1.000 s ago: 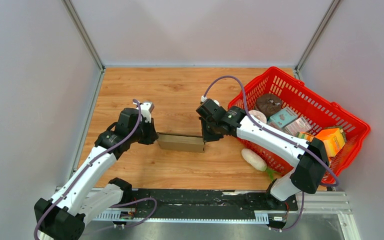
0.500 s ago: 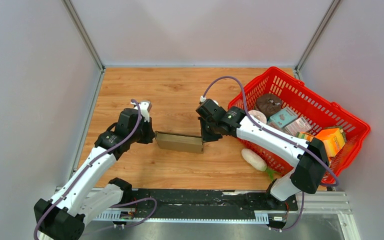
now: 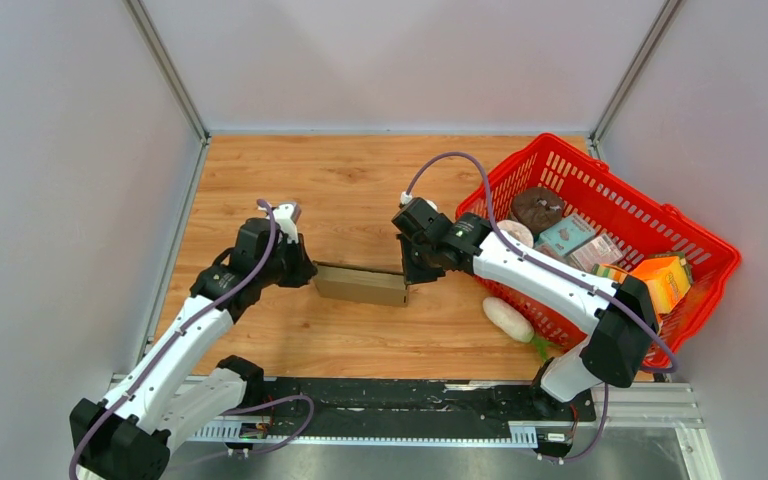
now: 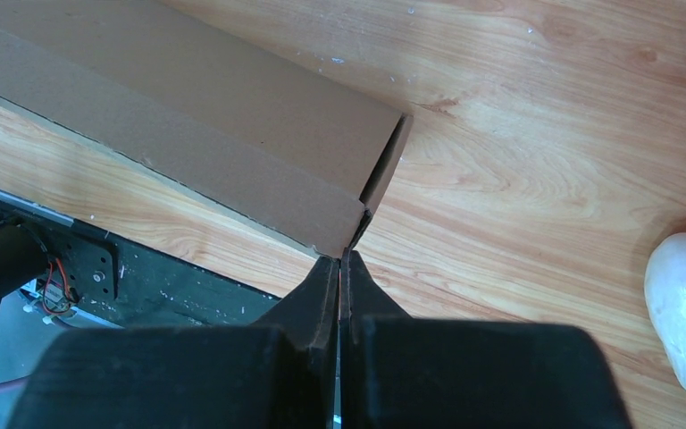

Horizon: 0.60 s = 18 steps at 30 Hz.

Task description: Fold the paper box

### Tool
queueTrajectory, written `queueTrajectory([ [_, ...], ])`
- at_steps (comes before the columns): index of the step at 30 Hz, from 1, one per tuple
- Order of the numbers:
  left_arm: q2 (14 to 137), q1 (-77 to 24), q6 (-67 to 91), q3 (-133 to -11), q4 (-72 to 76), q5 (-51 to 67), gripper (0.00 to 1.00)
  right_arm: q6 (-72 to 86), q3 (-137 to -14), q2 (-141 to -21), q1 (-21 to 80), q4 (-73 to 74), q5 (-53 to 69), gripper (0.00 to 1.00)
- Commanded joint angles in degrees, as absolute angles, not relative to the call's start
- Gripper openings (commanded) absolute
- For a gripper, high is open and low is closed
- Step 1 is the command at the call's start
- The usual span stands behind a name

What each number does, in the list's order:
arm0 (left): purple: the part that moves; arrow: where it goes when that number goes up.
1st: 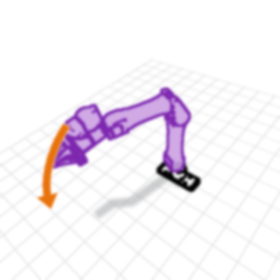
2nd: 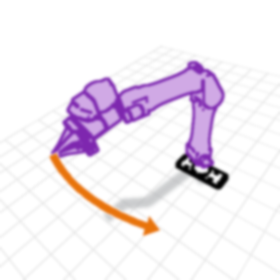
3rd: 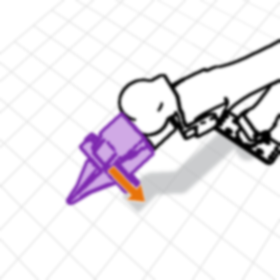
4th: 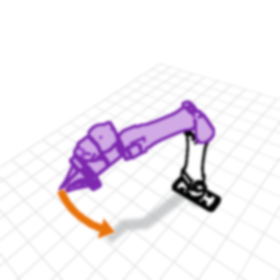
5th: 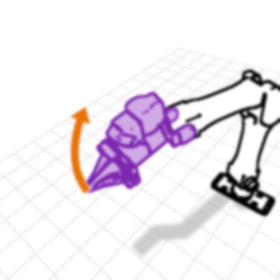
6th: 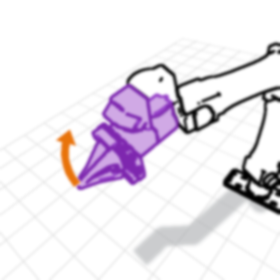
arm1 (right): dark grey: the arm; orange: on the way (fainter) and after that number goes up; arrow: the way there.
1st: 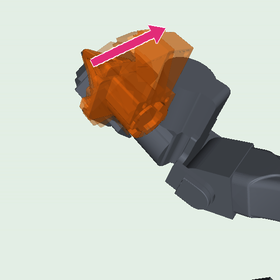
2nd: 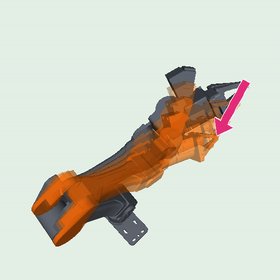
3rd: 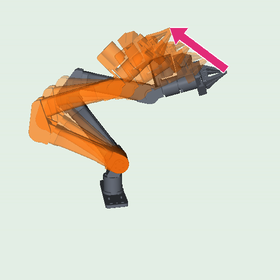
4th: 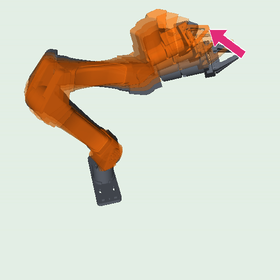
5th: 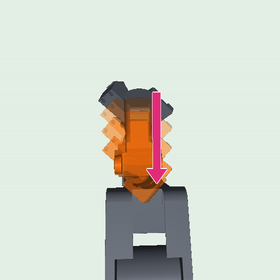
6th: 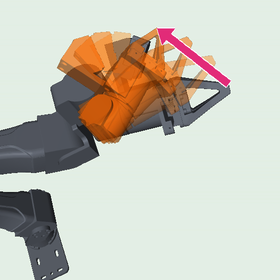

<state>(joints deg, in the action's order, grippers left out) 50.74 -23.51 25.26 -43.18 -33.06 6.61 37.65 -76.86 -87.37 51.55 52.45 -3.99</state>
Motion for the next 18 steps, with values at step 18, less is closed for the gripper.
queueTrajectory([
  [18, 49.0, -23.6, 27.2, -40.3, -36.7, -2.6, 0.00, 35.8, -76.8, -86.9, 52.8, 48.7, -3.6, 0.00],
])
